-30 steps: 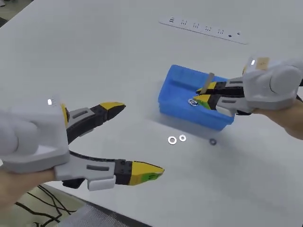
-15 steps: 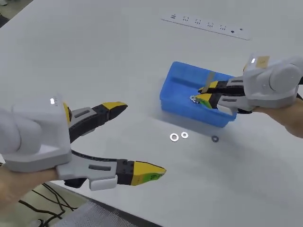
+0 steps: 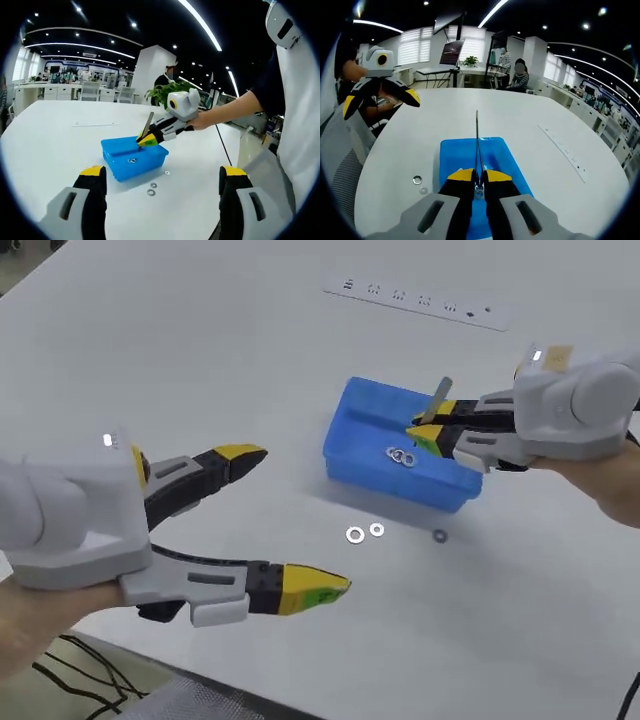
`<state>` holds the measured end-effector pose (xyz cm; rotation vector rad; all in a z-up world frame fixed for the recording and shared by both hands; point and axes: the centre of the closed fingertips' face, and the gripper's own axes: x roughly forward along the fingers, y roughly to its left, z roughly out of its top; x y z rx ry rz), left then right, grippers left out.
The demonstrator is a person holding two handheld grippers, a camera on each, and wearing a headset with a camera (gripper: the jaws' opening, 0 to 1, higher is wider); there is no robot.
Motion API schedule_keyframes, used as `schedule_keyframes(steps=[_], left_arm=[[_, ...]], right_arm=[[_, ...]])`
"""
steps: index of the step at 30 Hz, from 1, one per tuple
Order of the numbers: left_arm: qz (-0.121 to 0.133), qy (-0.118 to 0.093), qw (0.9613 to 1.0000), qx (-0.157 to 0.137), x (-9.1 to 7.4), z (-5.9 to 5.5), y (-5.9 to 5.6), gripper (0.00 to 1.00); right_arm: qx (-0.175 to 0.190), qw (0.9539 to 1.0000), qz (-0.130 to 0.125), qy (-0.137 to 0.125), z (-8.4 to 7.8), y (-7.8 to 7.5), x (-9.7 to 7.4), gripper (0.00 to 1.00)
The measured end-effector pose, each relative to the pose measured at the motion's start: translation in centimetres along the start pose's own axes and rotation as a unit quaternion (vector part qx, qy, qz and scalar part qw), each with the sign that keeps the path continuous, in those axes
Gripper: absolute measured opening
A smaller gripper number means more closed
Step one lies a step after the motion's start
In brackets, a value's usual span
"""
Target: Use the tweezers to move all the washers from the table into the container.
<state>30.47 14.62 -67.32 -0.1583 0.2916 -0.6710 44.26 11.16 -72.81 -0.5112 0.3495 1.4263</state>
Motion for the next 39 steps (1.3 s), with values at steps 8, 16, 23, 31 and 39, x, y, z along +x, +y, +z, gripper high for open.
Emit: schedule_keyframes(steps=[8,16,23,31,39], left_arm=[[-0.021,0.009,0.9983,0.054,4.1,3.4,2.0,0.92],[-0.048,0.021,0.9917,0.118,9.1,5.8,2.5,0.72],[-0.145,0.046,0.9779,0.143,11.0,6.0,0.0,0.47],[-0.2,0.047,0.9687,0.139,11.0,6.3,-1.4,0.28],[-0.212,0.05,0.9642,0.152,10.4,6.6,-1.3,0.17]], right_arm=[[-0.012,0.9999,0.004,0.002,0.7,0.9,-0.2,0.08],[-0.015,0.9998,0.016,0.002,1.3,1.9,-0.7,0.08],[-0.023,0.9994,0.025,0.003,1.4,2.6,-1.2,0.08],[-0.04,0.998,0.048,0.003,1.8,4.1,-1.5,0.08],[-0.049,0.9968,0.062,0.006,2.0,4.7,-1.3,0.08]])
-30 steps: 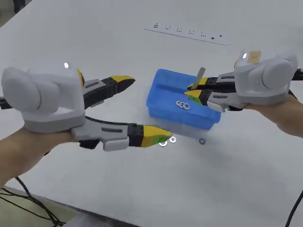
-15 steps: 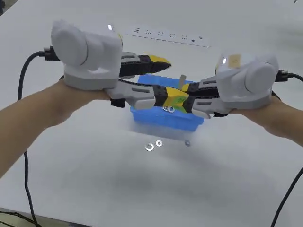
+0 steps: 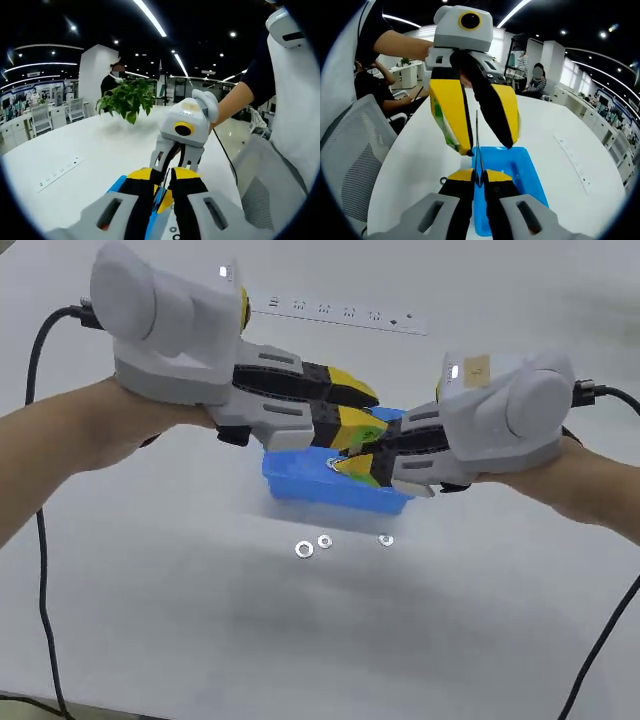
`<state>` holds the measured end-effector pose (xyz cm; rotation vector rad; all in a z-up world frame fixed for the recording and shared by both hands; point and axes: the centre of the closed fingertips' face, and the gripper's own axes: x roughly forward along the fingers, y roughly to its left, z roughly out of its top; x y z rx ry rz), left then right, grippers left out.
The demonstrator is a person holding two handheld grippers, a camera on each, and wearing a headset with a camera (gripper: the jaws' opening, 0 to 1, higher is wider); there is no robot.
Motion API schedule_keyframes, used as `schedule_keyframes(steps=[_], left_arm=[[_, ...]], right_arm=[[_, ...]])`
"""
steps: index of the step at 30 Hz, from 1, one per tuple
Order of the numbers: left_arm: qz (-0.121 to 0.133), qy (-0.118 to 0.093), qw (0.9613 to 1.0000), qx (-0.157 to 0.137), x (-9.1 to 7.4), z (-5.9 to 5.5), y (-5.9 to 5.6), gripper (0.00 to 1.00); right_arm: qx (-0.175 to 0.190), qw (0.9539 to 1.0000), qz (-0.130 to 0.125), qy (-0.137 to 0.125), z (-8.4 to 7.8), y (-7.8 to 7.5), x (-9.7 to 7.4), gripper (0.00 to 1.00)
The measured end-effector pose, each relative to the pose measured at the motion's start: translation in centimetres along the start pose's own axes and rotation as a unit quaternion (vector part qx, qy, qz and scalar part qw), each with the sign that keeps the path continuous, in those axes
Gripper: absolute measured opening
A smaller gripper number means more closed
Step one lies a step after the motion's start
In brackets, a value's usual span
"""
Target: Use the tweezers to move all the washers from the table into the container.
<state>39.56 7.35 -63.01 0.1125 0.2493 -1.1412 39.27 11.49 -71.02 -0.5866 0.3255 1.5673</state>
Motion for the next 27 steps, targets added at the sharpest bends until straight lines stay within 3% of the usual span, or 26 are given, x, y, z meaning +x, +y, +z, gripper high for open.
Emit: schedule_keyframes(steps=[6,9,10,16,27], left_arm=[[-0.013,-0.001,0.9999,0.002,-0.4,0.1,-0.6,0.09],[-0.013,0.004,0.9996,0.026,-0.6,0.1,-0.7,0.07],[-0.007,0.004,0.9986,0.051,-0.7,0.2,-0.4,0.07],[-0.009,0.016,0.997,0.075,-0.6,0.2,-0.6,0.05],[0.002,0.007,0.9952,0.097,-0.8,1.6,-0.7,0.04]], right_arm=[[-0.003,1.0,0.001,-0.001,0.3,0.0,0.1,0.08],[-0.006,1.0,0.006,-0.003,0.5,0.3,0.1,0.08],[-0.008,0.9999,0.007,-0.003,0.6,0.4,0.1,0.08],[-0.017,0.9998,0.008,0.001,0.8,0.7,0.2,0.09],[-0.003,0.9999,-0.014,-0.003,2.3,0.5,-1.0,0.13]])
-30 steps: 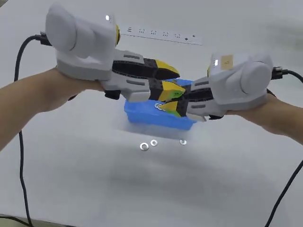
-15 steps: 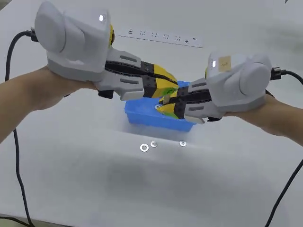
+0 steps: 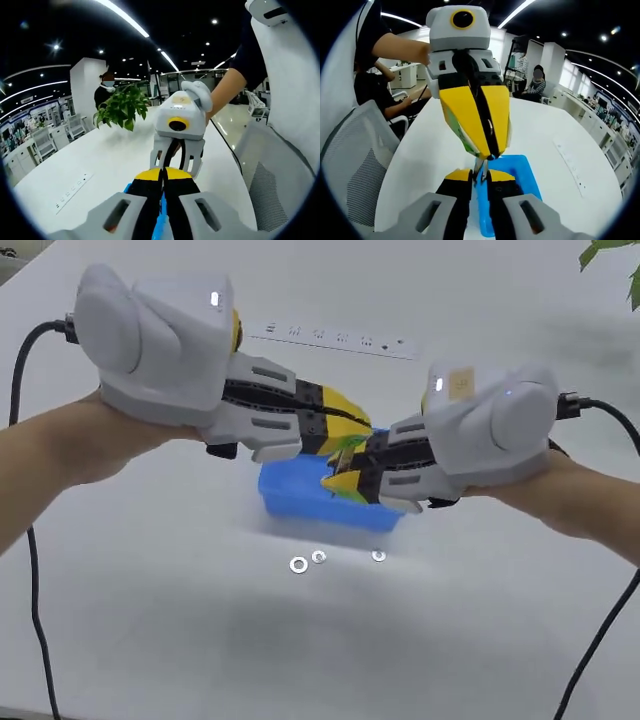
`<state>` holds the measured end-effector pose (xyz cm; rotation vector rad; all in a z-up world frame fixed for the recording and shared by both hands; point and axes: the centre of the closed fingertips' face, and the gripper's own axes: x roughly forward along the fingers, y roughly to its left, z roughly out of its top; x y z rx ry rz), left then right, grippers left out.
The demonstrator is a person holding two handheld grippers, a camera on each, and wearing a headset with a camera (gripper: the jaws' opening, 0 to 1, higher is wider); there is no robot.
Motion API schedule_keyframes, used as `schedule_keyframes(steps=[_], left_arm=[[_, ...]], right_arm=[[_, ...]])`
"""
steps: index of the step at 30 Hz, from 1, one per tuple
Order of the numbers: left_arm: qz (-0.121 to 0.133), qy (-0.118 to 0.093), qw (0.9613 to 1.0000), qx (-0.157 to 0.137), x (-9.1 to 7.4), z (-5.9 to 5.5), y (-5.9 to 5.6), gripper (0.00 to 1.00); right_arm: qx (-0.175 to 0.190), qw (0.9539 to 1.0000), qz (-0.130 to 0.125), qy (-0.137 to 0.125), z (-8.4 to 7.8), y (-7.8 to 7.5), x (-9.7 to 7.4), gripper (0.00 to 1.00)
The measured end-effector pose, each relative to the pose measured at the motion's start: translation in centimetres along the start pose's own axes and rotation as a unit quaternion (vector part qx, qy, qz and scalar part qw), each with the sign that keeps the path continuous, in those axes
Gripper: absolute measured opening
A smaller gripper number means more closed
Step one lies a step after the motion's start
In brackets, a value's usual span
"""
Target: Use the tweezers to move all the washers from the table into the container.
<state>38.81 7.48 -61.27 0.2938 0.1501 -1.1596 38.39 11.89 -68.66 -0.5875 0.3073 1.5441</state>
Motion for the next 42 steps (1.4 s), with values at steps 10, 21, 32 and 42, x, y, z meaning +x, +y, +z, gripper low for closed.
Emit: schedule_keyframes(steps=[10,21,32,42], left_arm=[[0.024,0.004,0.9995,0.02,-1.2,1.0,-0.2,0.04],[0.057,-0.032,0.9978,0.015,-3.2,0.2,-1.5,0.04],[0.063,-0.027,0.9971,-0.035,-3.1,-3.5,-3.2,0.04],[0.06,-0.024,0.9956,-0.068,-2.6,-6.2,-4.2,0.04]], right_arm=[[0.009,0.9999,-0.014,-0.002,0.9,0.7,-0.9,0.24],[0.066,0.9972,-0.035,-0.001,-1.9,2.9,-3.3,0.32],[0.115,0.992,-0.051,-0.002,-5.6,4.3,-5.6,0.5],[0.146,0.9883,-0.042,0.007,-8.0,7.2,-6.3,0.67]])
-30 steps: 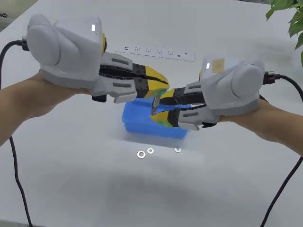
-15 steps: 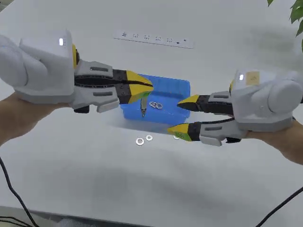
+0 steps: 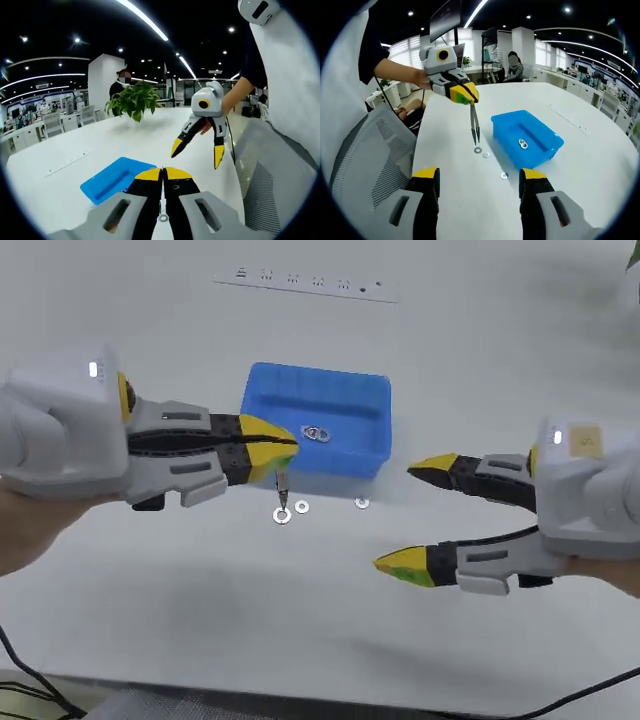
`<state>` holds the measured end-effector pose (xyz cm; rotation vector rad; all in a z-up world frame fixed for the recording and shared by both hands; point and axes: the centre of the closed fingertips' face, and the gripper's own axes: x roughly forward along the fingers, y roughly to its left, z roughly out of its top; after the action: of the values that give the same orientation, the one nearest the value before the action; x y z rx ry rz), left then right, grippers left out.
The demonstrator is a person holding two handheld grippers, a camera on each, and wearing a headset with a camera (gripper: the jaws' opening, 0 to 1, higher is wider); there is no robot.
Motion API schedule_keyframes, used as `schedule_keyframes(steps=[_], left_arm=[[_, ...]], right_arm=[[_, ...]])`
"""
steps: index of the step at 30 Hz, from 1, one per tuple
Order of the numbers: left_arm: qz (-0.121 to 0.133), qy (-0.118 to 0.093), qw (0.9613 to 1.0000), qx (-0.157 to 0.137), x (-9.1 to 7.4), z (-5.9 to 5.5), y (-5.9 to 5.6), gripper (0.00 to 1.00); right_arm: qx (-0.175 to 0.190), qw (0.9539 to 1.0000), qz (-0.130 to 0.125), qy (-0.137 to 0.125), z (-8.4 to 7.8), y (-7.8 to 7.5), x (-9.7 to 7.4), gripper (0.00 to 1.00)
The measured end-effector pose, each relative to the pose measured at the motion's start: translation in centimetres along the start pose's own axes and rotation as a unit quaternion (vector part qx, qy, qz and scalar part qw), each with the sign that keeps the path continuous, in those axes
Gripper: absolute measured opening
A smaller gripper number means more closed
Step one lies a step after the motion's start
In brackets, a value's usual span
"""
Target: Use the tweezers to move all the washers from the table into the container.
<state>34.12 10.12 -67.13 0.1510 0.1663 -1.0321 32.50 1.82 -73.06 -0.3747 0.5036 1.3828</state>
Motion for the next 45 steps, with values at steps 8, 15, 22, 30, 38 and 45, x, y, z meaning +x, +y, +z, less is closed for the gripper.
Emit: schedule_keyframes(steps=[8,15,22,30,38,45], left_arm=[[0.002,-0.005,1.0,-0.001,-0.4,-0.8,-0.3,0.04],[-0.003,-0.005,1.0,-0.007,0.2,-1.2,-0.7,0.04],[-0.001,-0.007,0.9999,-0.012,0.1,-1.5,-0.8,0.04],[-0.003,-0.004,0.9999,-0.009,0.2,-1.9,-0.7,0.04],[-0.021,0.001,0.9996,-0.021,-0.2,-2.0,-1.0,0.04],[-0.027,0.018,0.9992,-0.024,-0.3,-2.2,-1.1,0.04]], right_arm=[[0.001,0.9992,-0.04,-0.005,-1.6,-0.6,0.3,0.95],[0.011,0.9993,-0.032,-0.015,-1.3,-0.1,0.8,1.0],[0.022,0.9993,-0.023,-0.019,-1.2,0.2,1.0,1.0],[0.031,0.9992,-0.021,-0.016,-1.5,0.4,0.8,0.99],[0.035,0.9992,-0.011,-0.014,-1.5,0.9,1.0,0.97],[0.032,0.9991,0.014,-0.023,0.1,1.1,2.6,0.84]])
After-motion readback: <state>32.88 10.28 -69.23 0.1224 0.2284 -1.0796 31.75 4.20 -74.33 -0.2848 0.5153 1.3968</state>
